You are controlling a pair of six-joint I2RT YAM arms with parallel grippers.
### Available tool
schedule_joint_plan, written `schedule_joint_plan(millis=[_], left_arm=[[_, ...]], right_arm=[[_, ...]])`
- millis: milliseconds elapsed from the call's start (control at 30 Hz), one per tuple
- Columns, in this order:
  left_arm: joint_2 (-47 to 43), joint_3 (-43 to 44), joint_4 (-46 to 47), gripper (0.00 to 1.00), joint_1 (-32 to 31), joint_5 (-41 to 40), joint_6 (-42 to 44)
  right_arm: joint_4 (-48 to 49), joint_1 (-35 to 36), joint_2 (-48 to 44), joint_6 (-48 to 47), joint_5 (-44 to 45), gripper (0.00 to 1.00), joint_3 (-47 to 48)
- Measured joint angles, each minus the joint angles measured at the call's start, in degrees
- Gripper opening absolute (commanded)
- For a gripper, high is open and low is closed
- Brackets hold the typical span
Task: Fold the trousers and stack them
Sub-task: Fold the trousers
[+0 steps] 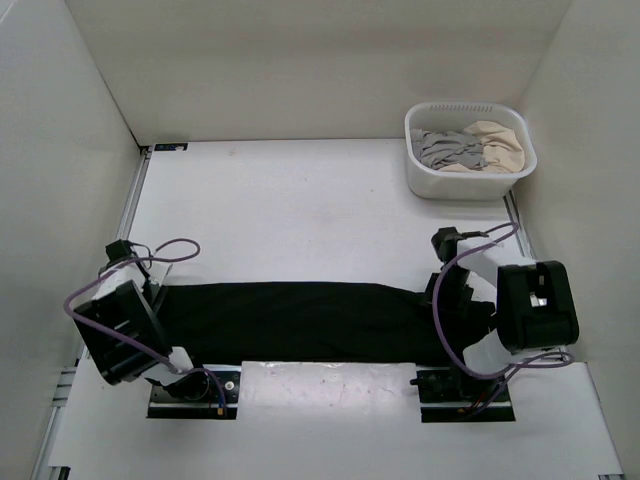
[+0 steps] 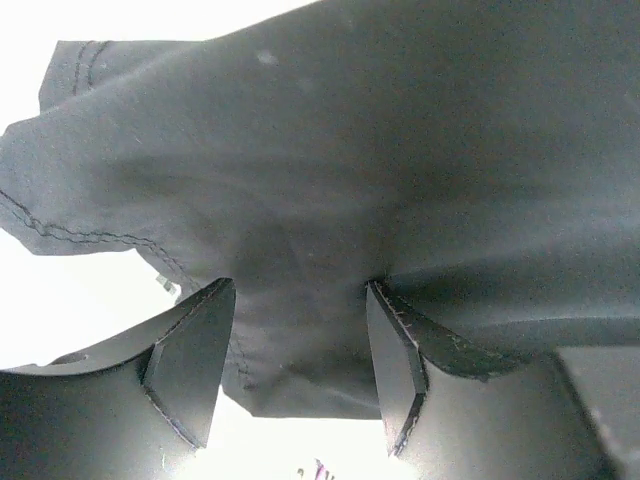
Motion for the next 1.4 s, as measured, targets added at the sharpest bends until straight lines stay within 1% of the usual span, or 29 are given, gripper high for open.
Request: schedule_joint_plan(millis=[133, 233, 300, 367, 467, 500, 567, 600, 633, 667, 700, 800, 867, 1000, 1067, 1133, 1200, 1267, 1333, 1400], left_arm=[[7.3, 6.2, -1.1, 0.67, -2.3, -3.1, -3.7], [12.4, 11.8, -0.7, 0.66, -4.7, -3.3, -6.1], [15.4, 15.4, -0.1, 0.66, -6.9, -2.7, -7.4], [17.7, 18.3, 1.4, 0.66, -8.7, -1.9, -8.5], [20.1, 21.7, 3.1, 0.66, -10.6, 0.0, -10.3], [20.5, 22.2, 3.4, 0.67, -10.8, 0.5, -10.8], [21.1, 23.3, 3.6, 0.67, -11.1, 1.6, -12.1], [21.4, 23.8, 3.6, 0.67, -11.1, 2.2, -12.7], [21.7, 24.3, 3.5, 0.69, -11.1, 2.8, -13.3], [21.9, 24.8, 3.2, 0.69, -11.1, 3.4, -13.9], [22.0, 25.4, 3.0, 0.69, -11.0, 4.4, -14.6], [22.0, 27.1, 1.5, 0.70, -11.1, 6.5, -16.3], [22.0, 28.3, 0.4, 0.70, -11.2, 7.1, -17.6], [22.0, 29.0, -1.0, 0.70, -11.3, 7.4, -18.9], [22.0, 29.0, -1.9, 0.70, -11.5, 7.5, -19.5], [21.9, 29.0, -2.7, 0.71, -11.6, 7.5, -20.0], [21.7, 28.8, -3.0, 0.71, -11.6, 7.6, -20.5], [21.5, 28.5, -3.6, 0.71, -11.7, 8.0, -20.9], [21.4, 28.2, -3.9, 0.71, -11.9, 8.5, -21.2], [21.4, 28.1, -4.0, 0.71, -12.1, 8.8, -21.4]], right_arm=[[-1.1, -5.2, 6.5, -0.2, 0.2, 0.63, 6.1], [-0.8, -6.6, 13.4, -1.0, 2.4, 0.63, 15.8], [1.0, -6.8, 17.9, -1.6, 3.9, 0.63, 23.1], [4.9, -7.1, 21.3, -2.1, 6.1, 0.63, 29.4], [8.9, -7.7, 24.2, -2.6, 8.4, 0.63, 35.1], [9.6, -7.9, 24.5, -2.8, 8.7, 0.66, 35.8], [9.9, -8.3, 24.6, -3.2, 8.9, 0.76, 36.3], [9.9, -8.4, 24.6, -3.5, 8.8, 0.82, 36.3], [9.9, -8.5, 24.5, -3.8, 8.5, 0.92, 36.2], [9.8, -8.6, 24.2, -4.1, 7.9, 0.98, 36.2], [9.9, -8.6, 23.4, -4.6, 7.0, 0.99, 35.8], [7.8, -8.7, 17.3, -5.4, 5.4, 0.99, 34.9], [7.0, -9.5, 11.3, -5.3, 4.3, 0.99, 34.8], [5.5, -14.6, -2.3, -3.9, 1.8, 0.99, 34.3], [6.0, -17.9, -8.2, -2.3, 0.0, 0.99, 30.1], [5.4, -20.5, -12.8, -0.5, -2.5, 0.99, 22.4], [5.6, -22.4, -15.1, 1.7, -4.6, 0.99, 14.2], [5.9, -24.1, -15.5, 3.7, -6.6, 0.99, 7.1], [7.3, -25.8, -15.3, 4.8, -7.4, 0.99, 3.3], [10.2, -26.8, -14.7, 5.0, -7.3, 0.99, 2.5]])
